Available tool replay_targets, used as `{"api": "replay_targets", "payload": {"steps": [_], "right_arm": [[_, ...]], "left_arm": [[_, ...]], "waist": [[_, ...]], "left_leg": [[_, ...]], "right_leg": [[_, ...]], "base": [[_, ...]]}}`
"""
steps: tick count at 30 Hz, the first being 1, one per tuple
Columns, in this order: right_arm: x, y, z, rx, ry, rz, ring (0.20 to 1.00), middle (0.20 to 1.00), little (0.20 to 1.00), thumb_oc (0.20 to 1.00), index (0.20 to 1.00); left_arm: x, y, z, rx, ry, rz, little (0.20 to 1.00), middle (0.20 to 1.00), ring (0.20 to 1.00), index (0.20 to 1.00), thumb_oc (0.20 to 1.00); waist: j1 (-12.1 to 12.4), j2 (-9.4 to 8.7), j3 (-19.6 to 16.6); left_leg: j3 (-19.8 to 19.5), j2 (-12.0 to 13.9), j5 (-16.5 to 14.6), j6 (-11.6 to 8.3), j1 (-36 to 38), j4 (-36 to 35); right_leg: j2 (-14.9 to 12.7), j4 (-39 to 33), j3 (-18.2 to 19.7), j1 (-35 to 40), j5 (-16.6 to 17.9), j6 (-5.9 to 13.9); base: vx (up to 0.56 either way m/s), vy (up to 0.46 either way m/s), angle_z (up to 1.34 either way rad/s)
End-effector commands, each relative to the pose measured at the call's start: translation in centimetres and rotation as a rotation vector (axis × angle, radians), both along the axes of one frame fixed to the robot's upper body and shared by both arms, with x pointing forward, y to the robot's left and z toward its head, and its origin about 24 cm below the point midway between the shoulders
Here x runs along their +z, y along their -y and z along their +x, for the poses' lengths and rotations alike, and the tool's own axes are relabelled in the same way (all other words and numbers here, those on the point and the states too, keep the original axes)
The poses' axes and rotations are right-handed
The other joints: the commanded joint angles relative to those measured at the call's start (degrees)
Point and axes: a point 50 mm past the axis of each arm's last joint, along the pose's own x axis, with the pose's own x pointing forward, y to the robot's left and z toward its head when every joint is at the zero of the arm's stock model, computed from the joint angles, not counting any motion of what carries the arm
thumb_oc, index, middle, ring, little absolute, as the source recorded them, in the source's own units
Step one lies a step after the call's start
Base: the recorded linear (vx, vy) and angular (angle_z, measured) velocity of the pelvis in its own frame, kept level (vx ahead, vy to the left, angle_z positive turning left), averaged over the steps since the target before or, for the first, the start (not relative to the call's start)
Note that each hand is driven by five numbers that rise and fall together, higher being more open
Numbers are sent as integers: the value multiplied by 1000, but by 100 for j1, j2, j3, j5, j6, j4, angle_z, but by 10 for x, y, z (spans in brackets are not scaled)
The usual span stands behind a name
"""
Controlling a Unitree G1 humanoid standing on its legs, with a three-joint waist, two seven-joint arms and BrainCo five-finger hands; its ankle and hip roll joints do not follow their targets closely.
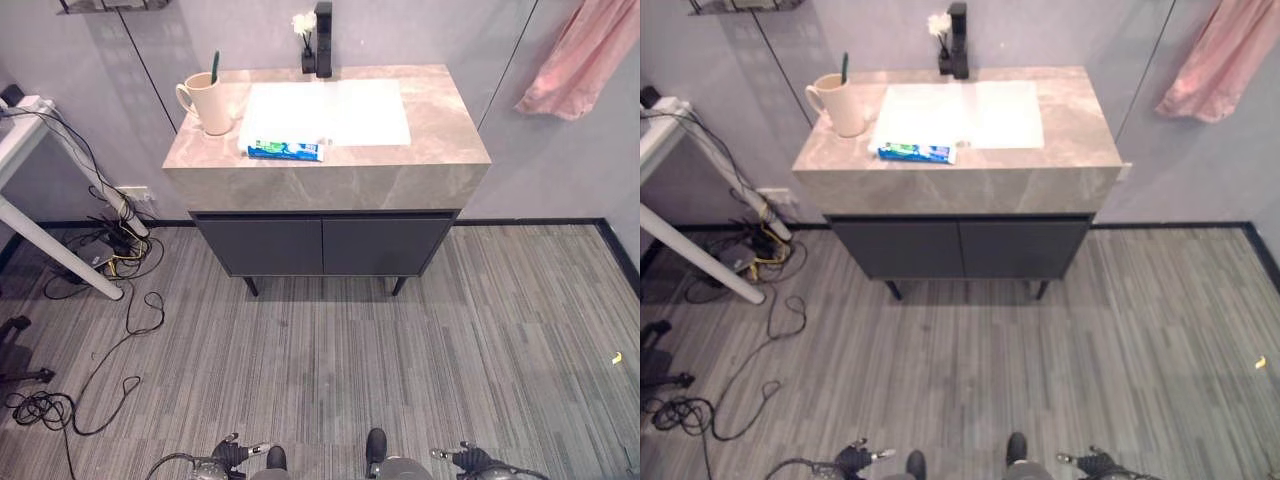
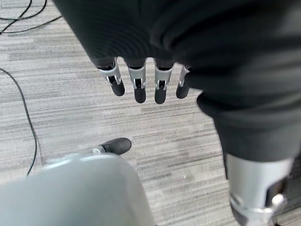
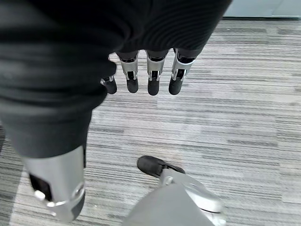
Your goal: Put brush and paste in cup on sink, flatten towel.
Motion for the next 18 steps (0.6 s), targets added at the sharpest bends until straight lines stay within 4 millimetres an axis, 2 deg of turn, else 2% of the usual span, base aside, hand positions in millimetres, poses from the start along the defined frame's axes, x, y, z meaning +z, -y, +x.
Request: {"api": "replay_targets", "payload": {"steps": [1, 8, 13, 18], "right_arm": [[2, -2, 12, -8, 27, 12, 1000, 1000, 1000, 1000, 1000], [-1, -10, 10, 8, 18, 27, 1000, 1000, 1000, 1000, 1000], [1, -11, 16, -5, 43, 20, 1000, 1000, 1000, 1000, 1000], [3, -9, 20, -33, 70, 13, 1000, 1000, 1000, 1000, 1000]], "left_arm": [[0, -8, -6, 19, -22, 13, 1000, 1000, 1000, 1000, 1000], [-3, -8, -19, 77, -50, 0, 1000, 1000, 1000, 1000, 1000], [-2, -8, -12, 143, -9, 1, 1000, 1000, 1000, 1000, 1000], [-1, -6, -6, 124, 6, 2, 1000, 1000, 1000, 1000, 1000]], "waist": [[119, -276, -130], [164, -323, -224], [193, -338, -187], [218, -321, -170]], "left_leg": [[-129, -165, -432, -95, -213, 345], [-43, -253, -490, -28, -93, 292], [-61, -308, -538, 31, -167, 398], [-96, -444, -668, 115, -227, 552]], "right_leg": [[-63, 356, 165, 241, -1119, 255], [-152, 281, 158, 355, -1060, 326], [-256, 439, 117, 284, -1070, 383], [-425, 566, 66, 246, -1045, 477]], "base": [[0, 0, 0], [21, 31, -5], [-10, 41, 1], [-39, 130, 2]]}}
